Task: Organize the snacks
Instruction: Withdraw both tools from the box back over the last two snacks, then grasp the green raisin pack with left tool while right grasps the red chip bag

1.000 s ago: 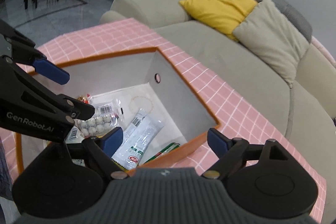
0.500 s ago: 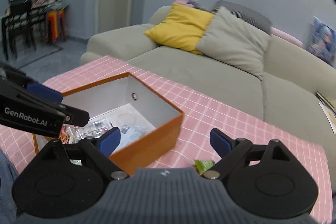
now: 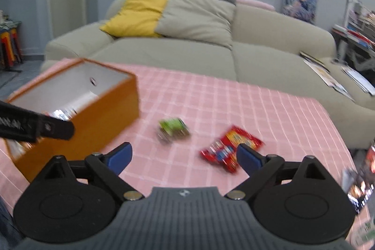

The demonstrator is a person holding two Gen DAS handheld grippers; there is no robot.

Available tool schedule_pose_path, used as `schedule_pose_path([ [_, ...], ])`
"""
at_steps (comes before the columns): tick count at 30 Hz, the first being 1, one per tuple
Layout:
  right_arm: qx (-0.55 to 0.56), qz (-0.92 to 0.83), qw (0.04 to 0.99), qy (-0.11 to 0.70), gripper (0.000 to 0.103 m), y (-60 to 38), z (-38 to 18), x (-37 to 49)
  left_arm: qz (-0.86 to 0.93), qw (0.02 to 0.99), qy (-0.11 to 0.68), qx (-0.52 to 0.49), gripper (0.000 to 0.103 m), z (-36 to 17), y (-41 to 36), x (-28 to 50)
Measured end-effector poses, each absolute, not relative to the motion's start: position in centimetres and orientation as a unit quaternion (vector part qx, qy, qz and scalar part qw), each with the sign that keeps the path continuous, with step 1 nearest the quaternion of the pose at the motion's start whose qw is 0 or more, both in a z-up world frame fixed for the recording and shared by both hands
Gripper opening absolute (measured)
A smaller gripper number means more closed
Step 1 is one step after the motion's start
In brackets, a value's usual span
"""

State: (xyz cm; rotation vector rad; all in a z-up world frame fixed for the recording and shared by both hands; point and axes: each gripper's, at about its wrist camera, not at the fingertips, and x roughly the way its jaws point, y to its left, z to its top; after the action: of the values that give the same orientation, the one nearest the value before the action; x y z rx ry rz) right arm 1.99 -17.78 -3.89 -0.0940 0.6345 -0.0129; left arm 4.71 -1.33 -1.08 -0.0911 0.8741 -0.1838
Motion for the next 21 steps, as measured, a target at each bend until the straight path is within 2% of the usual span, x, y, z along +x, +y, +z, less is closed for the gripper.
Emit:
schedule_pose_path([
  [12, -0.017, -0.068, 0.93, 0.361, 0.095, -22.1, -8.6, 3.4, -0.12, 0.877, 0.464, -0.028, 0.073, -5.8, -5.0, 7.1],
  [21, 0.0, -0.078, 0.926, 0.369, 0.095, -23.7, -10.2, 7.5, -0.149, 0.885, 0.44, -0.014, 0.073, -6.8, -6.3, 11.0],
])
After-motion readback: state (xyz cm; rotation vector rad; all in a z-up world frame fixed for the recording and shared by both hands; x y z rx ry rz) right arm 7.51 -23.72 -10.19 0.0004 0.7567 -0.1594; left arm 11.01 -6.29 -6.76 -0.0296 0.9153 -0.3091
